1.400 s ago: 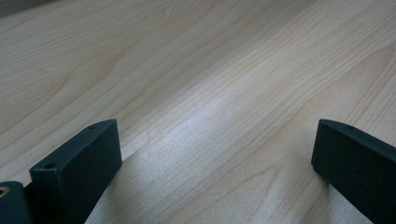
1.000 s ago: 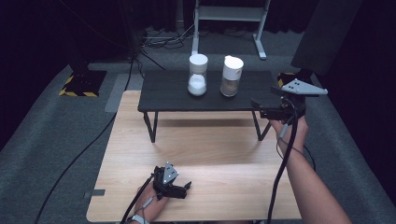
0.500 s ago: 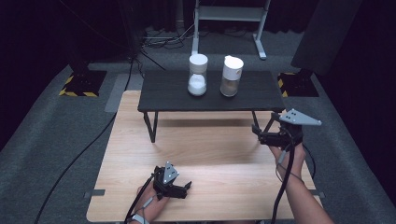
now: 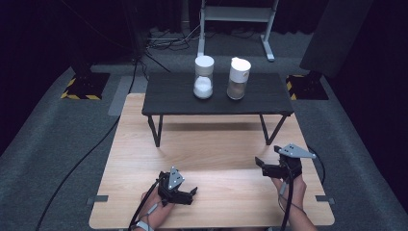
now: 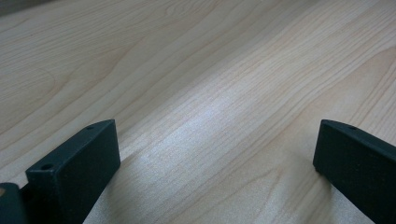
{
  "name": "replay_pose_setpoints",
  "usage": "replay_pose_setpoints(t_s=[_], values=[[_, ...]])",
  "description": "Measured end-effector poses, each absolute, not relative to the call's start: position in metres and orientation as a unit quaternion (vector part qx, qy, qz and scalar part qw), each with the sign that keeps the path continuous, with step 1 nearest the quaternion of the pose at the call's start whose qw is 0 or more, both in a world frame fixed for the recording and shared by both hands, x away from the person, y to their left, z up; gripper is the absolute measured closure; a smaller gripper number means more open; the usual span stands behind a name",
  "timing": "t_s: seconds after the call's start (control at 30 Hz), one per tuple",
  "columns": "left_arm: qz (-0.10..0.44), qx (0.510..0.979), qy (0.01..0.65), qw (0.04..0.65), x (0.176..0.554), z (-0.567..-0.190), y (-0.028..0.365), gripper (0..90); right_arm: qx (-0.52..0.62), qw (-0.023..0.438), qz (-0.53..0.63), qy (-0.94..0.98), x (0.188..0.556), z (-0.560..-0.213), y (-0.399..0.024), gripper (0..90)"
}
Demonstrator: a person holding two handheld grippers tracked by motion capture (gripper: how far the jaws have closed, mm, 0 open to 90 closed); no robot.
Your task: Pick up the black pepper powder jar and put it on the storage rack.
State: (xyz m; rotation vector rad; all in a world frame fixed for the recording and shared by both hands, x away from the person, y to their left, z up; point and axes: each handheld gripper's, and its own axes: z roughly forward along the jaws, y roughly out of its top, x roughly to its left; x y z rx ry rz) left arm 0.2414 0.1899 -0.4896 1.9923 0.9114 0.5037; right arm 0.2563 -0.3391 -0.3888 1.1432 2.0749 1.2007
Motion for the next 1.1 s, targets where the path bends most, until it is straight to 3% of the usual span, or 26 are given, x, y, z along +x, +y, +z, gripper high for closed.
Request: replay_pose_setpoints(t_s=[0.63, 0.87, 1.1], values=[[0.203, 0.799, 0.367, 0.431, 0.241, -0.489, 0.189, 0.7, 0.451, 0.19, 0.391, 0.779, 0.245, -0.45, -0.339, 6.5], [0.202, 0.8, 0.365, 0.432, 0.242, -0.489, 0.189, 0.6, 0.452, 0.191, 0.369, 0.789, 0.245, -0.454, -0.335, 5.1], [0.202, 0.8, 0.365, 0.432, 0.242, -0.489, 0.189, 0.6, 0.421, 0.22, 0.389, 0.789, 0.239, -0.472, -0.329, 1.4]])
